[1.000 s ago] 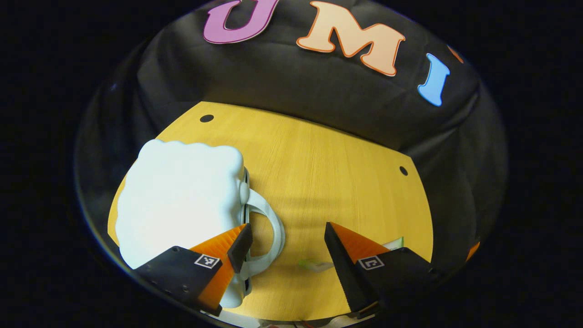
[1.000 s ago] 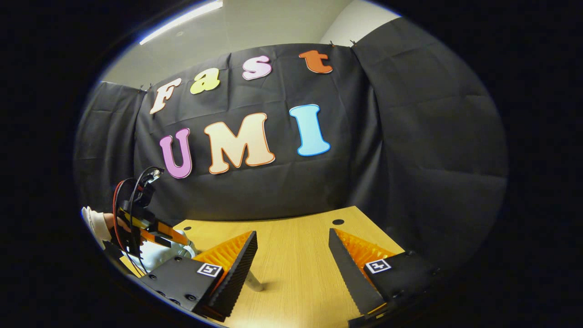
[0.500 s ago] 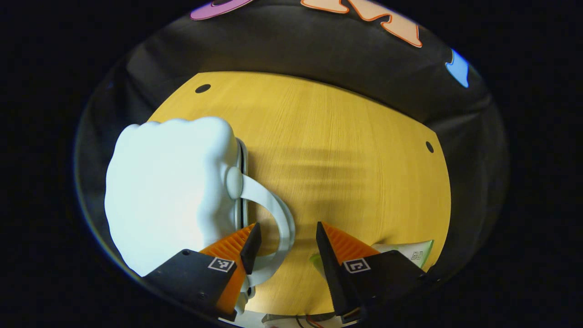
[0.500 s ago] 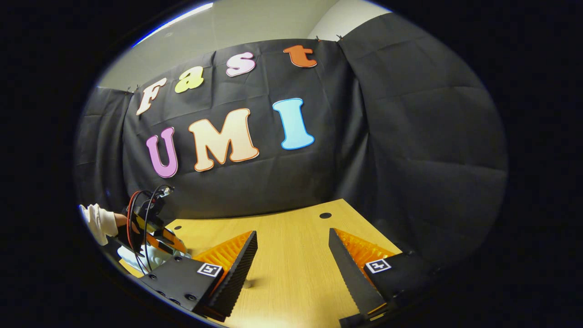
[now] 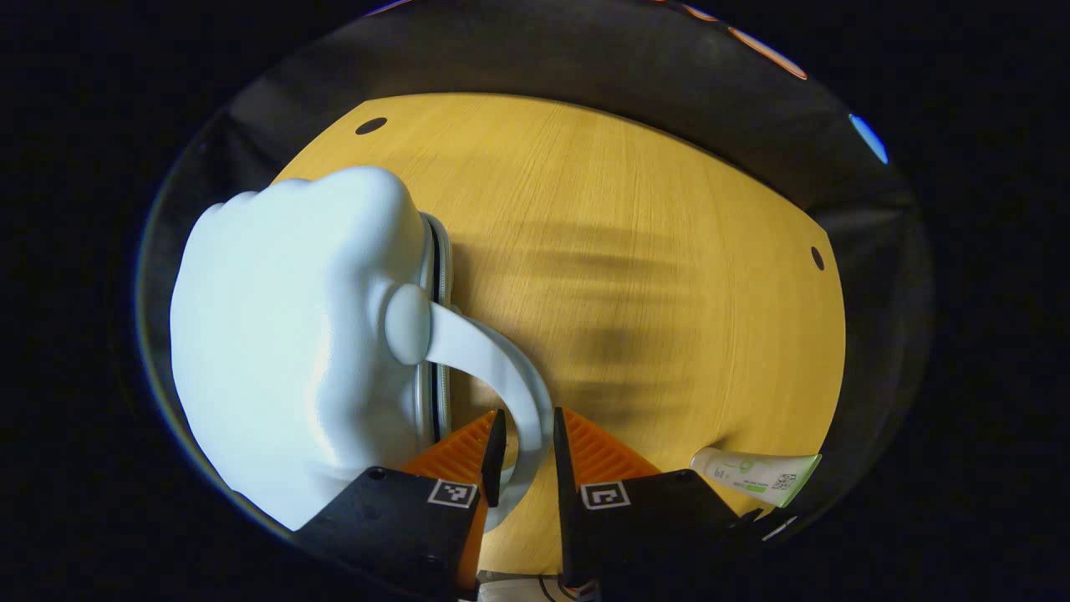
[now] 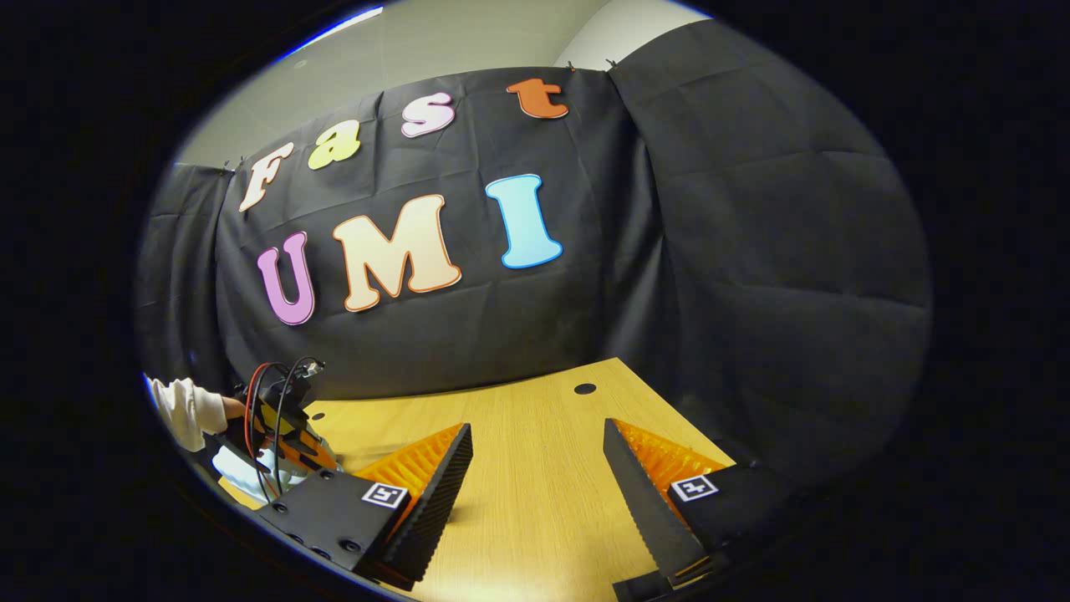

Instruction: First open the suitcase, pack the skin care products into it, and then close the suitcase.

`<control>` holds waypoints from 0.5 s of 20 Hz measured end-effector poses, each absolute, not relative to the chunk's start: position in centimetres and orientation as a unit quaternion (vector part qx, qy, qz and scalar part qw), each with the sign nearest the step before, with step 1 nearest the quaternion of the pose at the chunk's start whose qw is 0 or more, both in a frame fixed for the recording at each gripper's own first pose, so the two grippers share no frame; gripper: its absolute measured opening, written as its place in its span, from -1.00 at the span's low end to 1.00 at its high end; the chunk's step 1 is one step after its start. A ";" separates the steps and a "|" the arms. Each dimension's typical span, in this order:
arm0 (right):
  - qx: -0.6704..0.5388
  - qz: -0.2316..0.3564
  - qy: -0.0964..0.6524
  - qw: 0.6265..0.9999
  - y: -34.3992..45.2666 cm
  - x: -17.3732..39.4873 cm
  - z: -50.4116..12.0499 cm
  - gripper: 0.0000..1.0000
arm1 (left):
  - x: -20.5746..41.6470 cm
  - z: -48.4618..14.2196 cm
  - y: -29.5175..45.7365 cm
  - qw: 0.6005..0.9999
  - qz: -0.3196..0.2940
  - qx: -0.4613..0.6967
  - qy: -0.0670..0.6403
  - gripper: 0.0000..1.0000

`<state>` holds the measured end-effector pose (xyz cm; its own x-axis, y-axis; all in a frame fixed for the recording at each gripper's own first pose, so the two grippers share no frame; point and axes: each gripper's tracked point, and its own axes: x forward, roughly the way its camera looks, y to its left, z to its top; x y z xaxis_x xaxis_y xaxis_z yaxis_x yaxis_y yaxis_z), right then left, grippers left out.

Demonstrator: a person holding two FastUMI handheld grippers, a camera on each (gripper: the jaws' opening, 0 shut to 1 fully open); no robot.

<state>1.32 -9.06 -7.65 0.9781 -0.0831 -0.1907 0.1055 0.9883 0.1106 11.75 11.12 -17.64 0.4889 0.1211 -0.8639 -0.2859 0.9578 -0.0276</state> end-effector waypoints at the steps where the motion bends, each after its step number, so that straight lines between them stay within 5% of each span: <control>1: 0.060 -0.049 0.094 0.993 -9.2 1.3 -7.6 0.96 | 11.9 -17.9 11.2 0.856 0.120 -0.085 0.495 -0.41; 10: 0.056 -0.053 0.106 0.991 -9.5 1.0 -8.4 0.95 | 12.5 -19.7 11.4 0.840 0.127 -0.086 0.520 -0.80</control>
<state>1.02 -9.52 -8.38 0.9719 -0.0924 -0.2166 0.1162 0.9882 0.0997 12.46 11.38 -19.75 0.4272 0.1233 -0.8957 -0.3022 0.9532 -0.0129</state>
